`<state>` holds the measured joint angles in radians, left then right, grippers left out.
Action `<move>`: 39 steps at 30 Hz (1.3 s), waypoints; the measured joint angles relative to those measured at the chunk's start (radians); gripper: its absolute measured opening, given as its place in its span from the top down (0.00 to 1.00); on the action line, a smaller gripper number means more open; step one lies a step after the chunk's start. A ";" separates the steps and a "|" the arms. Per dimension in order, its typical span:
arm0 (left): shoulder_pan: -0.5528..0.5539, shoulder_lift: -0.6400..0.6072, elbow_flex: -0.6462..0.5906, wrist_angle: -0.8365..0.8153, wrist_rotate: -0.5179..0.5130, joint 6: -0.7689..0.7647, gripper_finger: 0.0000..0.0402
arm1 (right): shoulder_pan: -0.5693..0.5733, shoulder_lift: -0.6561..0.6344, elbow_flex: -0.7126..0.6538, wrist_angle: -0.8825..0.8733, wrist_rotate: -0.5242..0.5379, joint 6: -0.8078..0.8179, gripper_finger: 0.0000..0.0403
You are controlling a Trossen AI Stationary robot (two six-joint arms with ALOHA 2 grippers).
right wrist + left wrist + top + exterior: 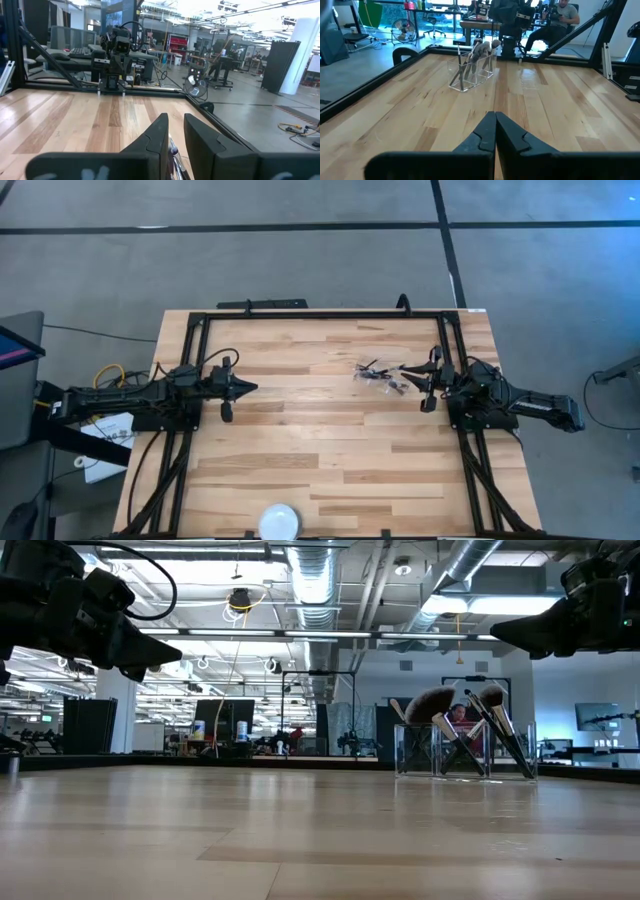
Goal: Pick & Place Makeup Brushes
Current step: Return to Home Position
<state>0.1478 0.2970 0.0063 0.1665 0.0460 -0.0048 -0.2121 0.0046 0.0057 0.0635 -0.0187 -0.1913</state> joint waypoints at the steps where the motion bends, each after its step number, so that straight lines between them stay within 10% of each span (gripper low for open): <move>1: 0.000 0.000 0.000 0.000 0.000 0.000 0.99 | 0.000 0.000 0.000 0.000 0.000 0.000 0.87; 39: 0.000 0.000 0.000 0.018 0.000 0.000 0.99 | 0.000 0.000 0.000 0.000 0.000 0.000 0.87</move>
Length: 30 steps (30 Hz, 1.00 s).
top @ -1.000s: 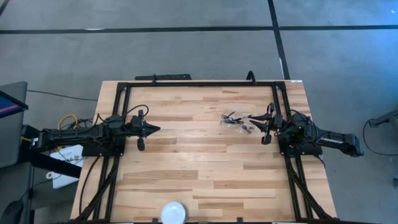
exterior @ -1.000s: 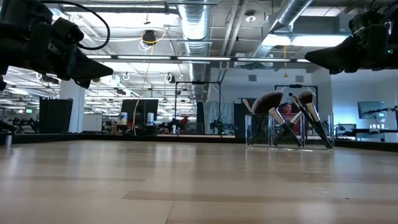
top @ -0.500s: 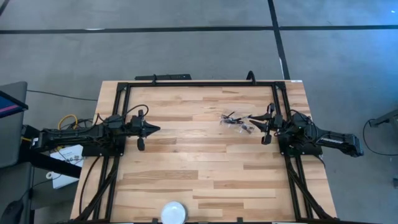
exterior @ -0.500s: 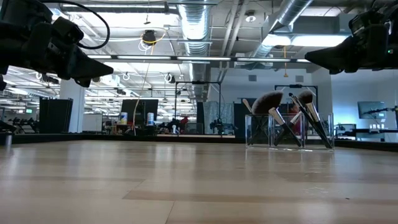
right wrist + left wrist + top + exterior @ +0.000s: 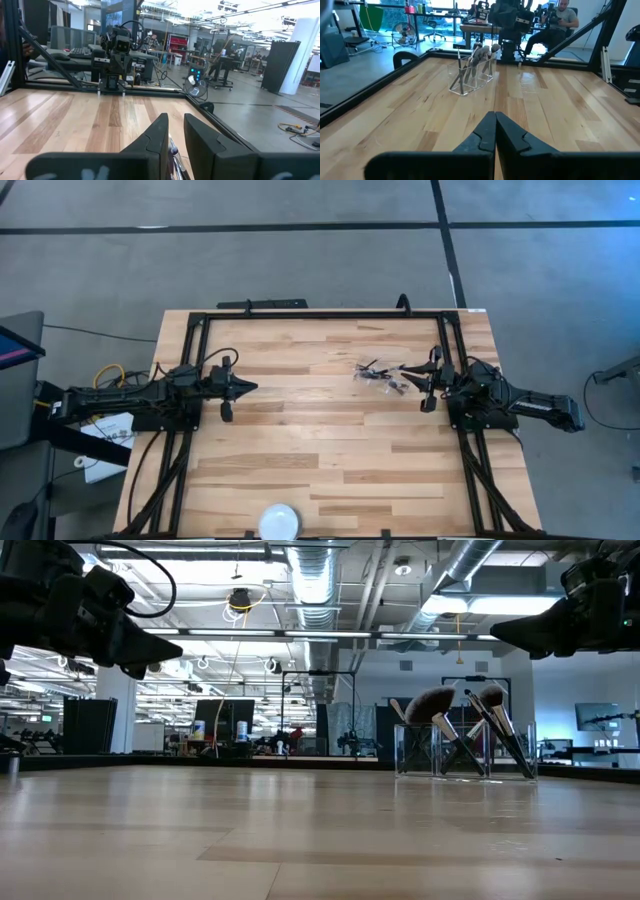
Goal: Pick & Place Makeup Brushes
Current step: Return to Home Position
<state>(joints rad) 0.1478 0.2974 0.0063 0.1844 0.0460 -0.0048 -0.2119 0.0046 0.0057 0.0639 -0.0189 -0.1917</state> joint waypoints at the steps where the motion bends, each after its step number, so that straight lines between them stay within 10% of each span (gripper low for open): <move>1: 0.000 0.000 0.000 0.001 0.000 0.000 0.99 | 0.000 0.000 0.000 0.000 0.000 0.000 0.87; 30: 0.000 0.000 0.000 0.012 0.000 0.000 0.99 | 0.000 0.000 0.000 0.000 0.000 0.000 0.87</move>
